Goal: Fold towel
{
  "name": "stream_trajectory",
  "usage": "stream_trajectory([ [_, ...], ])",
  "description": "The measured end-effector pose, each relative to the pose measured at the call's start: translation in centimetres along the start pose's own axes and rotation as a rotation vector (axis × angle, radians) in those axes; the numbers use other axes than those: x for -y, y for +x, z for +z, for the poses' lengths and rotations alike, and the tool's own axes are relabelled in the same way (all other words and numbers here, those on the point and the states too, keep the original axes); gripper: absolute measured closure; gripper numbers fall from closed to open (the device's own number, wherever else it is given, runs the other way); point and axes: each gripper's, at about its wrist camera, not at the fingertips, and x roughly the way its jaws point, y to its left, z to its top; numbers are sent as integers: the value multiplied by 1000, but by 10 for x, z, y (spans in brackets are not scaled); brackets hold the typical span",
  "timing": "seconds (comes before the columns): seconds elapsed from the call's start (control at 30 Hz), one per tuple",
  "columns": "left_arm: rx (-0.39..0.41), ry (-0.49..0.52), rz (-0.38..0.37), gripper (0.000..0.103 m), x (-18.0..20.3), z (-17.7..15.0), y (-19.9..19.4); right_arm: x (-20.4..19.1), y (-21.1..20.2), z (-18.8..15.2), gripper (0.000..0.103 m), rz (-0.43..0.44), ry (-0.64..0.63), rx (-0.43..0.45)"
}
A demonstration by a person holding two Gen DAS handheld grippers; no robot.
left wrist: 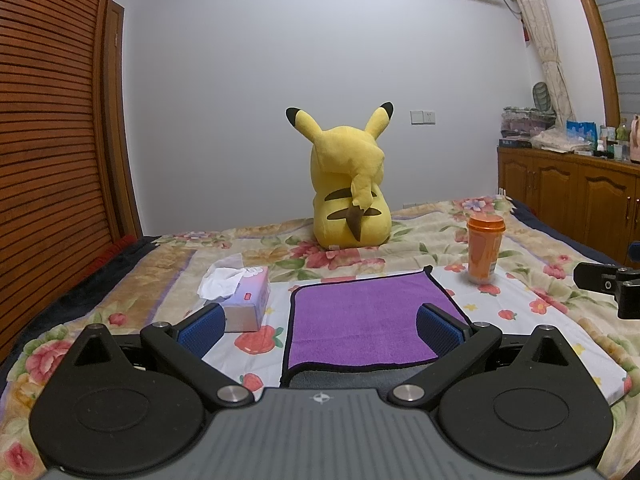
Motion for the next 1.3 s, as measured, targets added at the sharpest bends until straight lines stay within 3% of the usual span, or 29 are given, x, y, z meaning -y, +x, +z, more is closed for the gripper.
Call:
stream_trajectory([
  [0.53, -108, 14, -18, 0, 1, -8, 15, -6, 11, -3, 0, -8, -29, -45],
  [1.3, -187, 31, -24, 0, -2, -12, 47, -7, 45, -2, 0, -18, -49, -98],
])
